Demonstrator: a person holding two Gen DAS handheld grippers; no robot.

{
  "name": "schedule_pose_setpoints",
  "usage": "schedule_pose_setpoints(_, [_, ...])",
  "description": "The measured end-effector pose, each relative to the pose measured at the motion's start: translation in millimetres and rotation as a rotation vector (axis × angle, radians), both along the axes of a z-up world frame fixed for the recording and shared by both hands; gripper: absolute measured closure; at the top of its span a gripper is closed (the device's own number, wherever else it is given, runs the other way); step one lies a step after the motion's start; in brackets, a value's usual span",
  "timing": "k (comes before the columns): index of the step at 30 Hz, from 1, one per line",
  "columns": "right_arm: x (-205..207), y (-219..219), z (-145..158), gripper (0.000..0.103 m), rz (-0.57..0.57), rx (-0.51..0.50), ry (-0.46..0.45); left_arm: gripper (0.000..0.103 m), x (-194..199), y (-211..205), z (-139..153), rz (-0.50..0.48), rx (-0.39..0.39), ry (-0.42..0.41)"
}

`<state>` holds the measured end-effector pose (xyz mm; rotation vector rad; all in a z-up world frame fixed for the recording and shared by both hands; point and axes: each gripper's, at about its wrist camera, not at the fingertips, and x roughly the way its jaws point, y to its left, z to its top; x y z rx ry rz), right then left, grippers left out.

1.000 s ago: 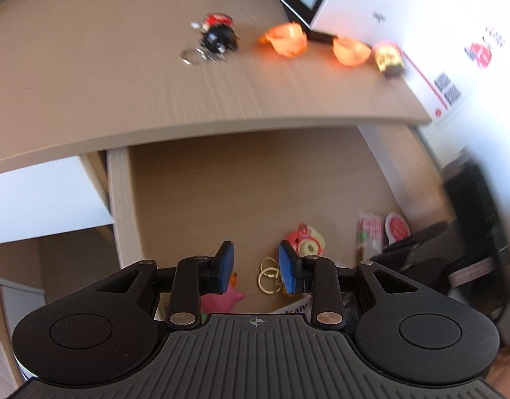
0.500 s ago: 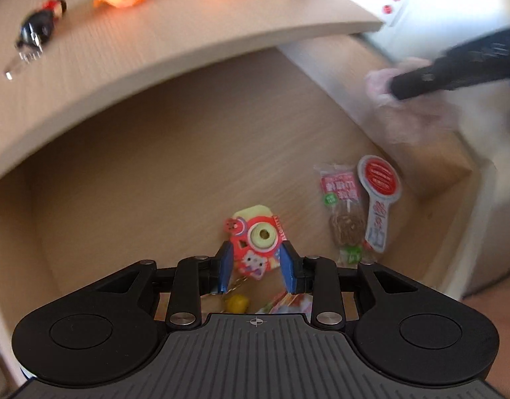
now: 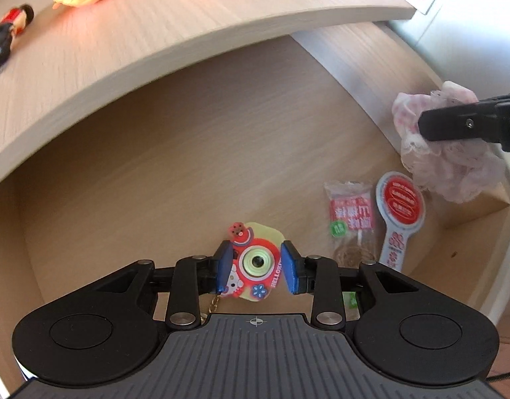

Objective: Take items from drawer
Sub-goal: 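Grasp the red Hello Kitty toy with the left tool while the right grasps the pink-white tissue, then lift the Hello Kitty toy and tissue and set them on the desk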

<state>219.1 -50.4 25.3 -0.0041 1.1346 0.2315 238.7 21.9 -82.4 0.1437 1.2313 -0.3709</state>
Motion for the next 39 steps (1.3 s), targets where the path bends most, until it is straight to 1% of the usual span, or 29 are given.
schedule_pose_setpoints(2, [-1.2,0.7,2.3,0.090,0.008,-0.005,-0.010,0.067,0.0,1.5,0.0,-0.004,0.017,-0.020])
schedule_pose_setpoints(6, [-2.9,4.9,3.8,0.090,0.030,-0.028,-0.040,0.066,-6.0,-0.1,0.5,-0.093,0.060,-0.042])
schedule_pose_setpoints(8, [-2.6,4.3,3.6,0.090,0.030,-0.028,-0.039,0.066,-6.7,-0.8,1.4,-0.134,0.088,-0.036])
schedule_pose_setpoints(9, [-2.3,3.6,3.5,0.090,0.028,-0.025,-0.037,0.065,-5.7,0.2,1.9,-0.139,0.098,-0.029])
schedule_pose_setpoints(11, [-2.3,3.4,4.6,0.090,0.026,-0.024,-0.040,0.054,-2.4,4.4,2.2,-0.125,0.108,-0.020])
schedule_pose_setpoints(12, [-2.3,3.5,5.5,0.090,0.025,-0.025,-0.043,0.041,-0.9,7.1,1.7,-0.112,0.119,-0.026])
schedule_pose_setpoints(13, [-2.4,3.6,6.5,0.090,0.025,-0.024,-0.046,0.030,0.1,9.9,0.8,-0.103,0.132,-0.039])
schedule_pose_setpoints(14, [-2.9,3.2,8.0,0.090,0.025,-0.022,-0.049,0.024,0.3,12.5,-0.9,-0.095,0.142,-0.050])
schedule_pose_setpoints(15, [-2.9,3.2,8.8,0.090,0.025,-0.021,-0.053,0.016,1.0,16.3,-2.8,-0.082,0.146,-0.051])
schedule_pose_setpoints(16, [-2.7,3.4,9.4,0.090,0.025,-0.021,-0.055,0.014,2.2,21.2,-4.0,-0.065,0.137,-0.047])
schedule_pose_setpoints(18, [-2.4,3.9,9.6,0.090,0.025,-0.020,-0.056,0.016,3.4,29.8,-5.0,-0.035,0.089,-0.021])
schedule_pose_setpoints(20, [-2.6,4.4,8.9,0.090,0.027,-0.021,-0.053,0.025,2.0,34.5,-6.8,-0.031,0.030,0.017])
schedule_pose_setpoints(22, [-2.9,4.7,7.8,0.090,0.029,-0.022,-0.048,0.039,-1.0,33.1,-12.0,-0.057,0.002,0.063])
schedule_pose_setpoints(24, [-2.9,5.0,6.4,0.090,0.030,-0.022,-0.044,0.040,-4.8,28.9,-13.0,-0.095,0.021,0.045])
schedule_pose_setpoints(25, [-2.5,5.1,5.6,0.090,0.029,-0.022,-0.042,0.041,-4.8,28.8,-13.0,-0.098,0.021,0.042])
schedule_pose_setpoints(26, [-2.1,4.7,5.0,0.090,0.029,-0.023,-0.040,0.042,-3.8,29.7,-12.7,-0.094,0.015,0.042])
schedule_pose_setpoints(27, [-2.0,4.5,4.4,0.090,0.027,-0.023,-0.039,0.047,-2.5,30.8,-12.1,-0.086,0.013,0.041])
schedule_pose_setpoints(28, [-1.9,4.6,3.7,0.090,0.026,-0.023,-0.037,0.048,-1.1,31.7,-11.7,-0.078,0.021,0.042])
schedule_pose_setpoints(30, [-1.8,5.2,1.6,0.090,0.029,-0.026,-0.031,0.049,0.8,34.2,-11.4,-0.053,0.025,0.059])
schedule_pose_setpoints(33, [-3.5,8.1,-2.4,0.090,0.039,-0.031,-0.020,0.050,0.9,38.4,-10.5,-0.044,0.033,0.076])
schedule_pose_setpoints(35, [-5.6,11.2,-4.5,0.090,0.051,-0.030,-0.013,0.051,-1.4,47.7,-7.0,-0.026,-0.006,0.095])
schedule_pose_setpoints(36, [-6.7,12.8,-4.8,0.090,0.057,-0.027,-0.010,0.056,-4.2,53.5,-2.0,-0.019,-0.025,0.089])
schedule_pose_setpoints(39, [-11.7,16.6,0.7,0.090,0.066,-0.001,-0.002,0.056,-18.2,74.0,25.7,-0.002,-0.060,0.041])
